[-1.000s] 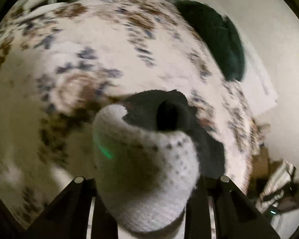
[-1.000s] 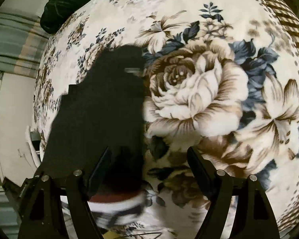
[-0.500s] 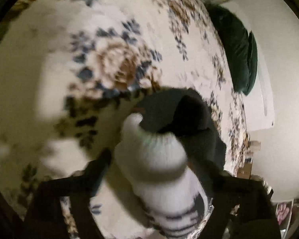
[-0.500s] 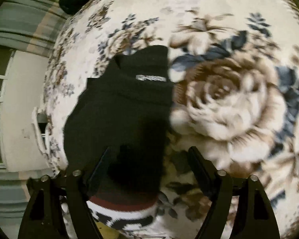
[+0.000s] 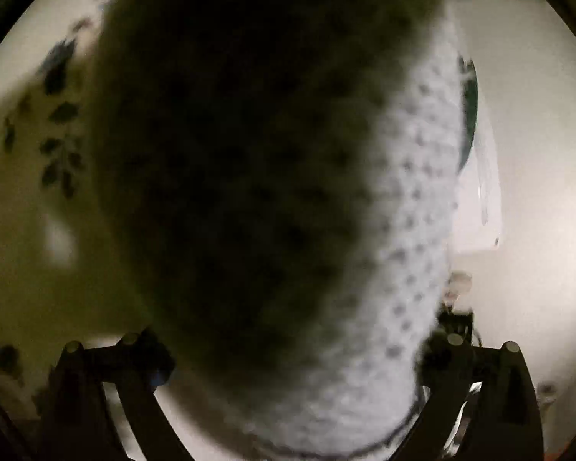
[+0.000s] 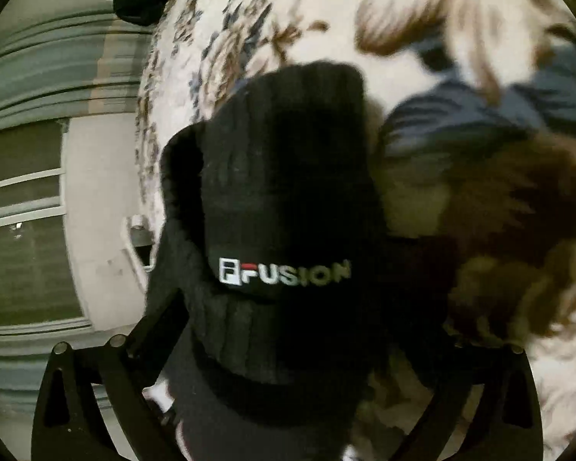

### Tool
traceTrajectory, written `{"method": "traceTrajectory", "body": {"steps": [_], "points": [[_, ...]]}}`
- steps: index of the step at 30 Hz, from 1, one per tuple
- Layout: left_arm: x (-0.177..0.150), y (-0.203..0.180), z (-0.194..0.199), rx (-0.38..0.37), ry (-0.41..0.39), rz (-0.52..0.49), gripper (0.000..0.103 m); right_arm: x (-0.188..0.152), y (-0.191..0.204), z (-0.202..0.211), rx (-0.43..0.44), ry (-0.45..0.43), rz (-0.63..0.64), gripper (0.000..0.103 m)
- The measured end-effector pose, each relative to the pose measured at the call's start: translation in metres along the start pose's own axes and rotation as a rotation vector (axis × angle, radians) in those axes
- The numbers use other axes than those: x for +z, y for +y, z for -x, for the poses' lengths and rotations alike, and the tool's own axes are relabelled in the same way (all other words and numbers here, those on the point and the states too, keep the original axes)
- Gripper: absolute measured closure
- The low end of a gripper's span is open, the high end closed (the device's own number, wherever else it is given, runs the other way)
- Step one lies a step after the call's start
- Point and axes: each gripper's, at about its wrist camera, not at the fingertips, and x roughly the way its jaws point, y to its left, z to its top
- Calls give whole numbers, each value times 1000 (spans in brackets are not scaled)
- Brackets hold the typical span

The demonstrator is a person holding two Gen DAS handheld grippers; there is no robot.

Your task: Fold small clothes

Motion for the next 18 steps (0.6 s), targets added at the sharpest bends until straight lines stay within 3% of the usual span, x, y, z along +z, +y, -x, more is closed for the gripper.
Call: {"method": "traceTrajectory", "body": {"steps": [1, 3, 4, 7, 9, 12, 14, 16, 18], "points": [[2, 0, -1, -14, -5, -3, 6, -1, 2, -3, 24, 9, 7, 1], [2, -3, 0, -10, -16, -31, 7, -8, 10, -12, 29, 28, 32, 19], [2, -6, 2, -8, -22, -46, 13, -11, 14, -16, -16, 28, 50, 48], [9, -15, 4, 0, 4, -106, 25, -22, 17, -15, -59, -36, 45, 63], [21, -25, 5, 0, 39, -168, 27, -34, 17, -5, -44, -88, 13, 68], [47, -48, -3, 4, 121, -310, 27, -82, 17, 19, -43, -168, -17, 73], [65, -67, -22, -15, 238, -410, 27, -135, 6, 41, -26, -223, -77, 73], [73, -88, -53, -37, 421, -556, 26, -194, -8, 59, -2, -267, -161, 73], [71, -101, -78, -12, 552, -678, 21, -254, -24, 59, 14, -291, -270, 73]]}}
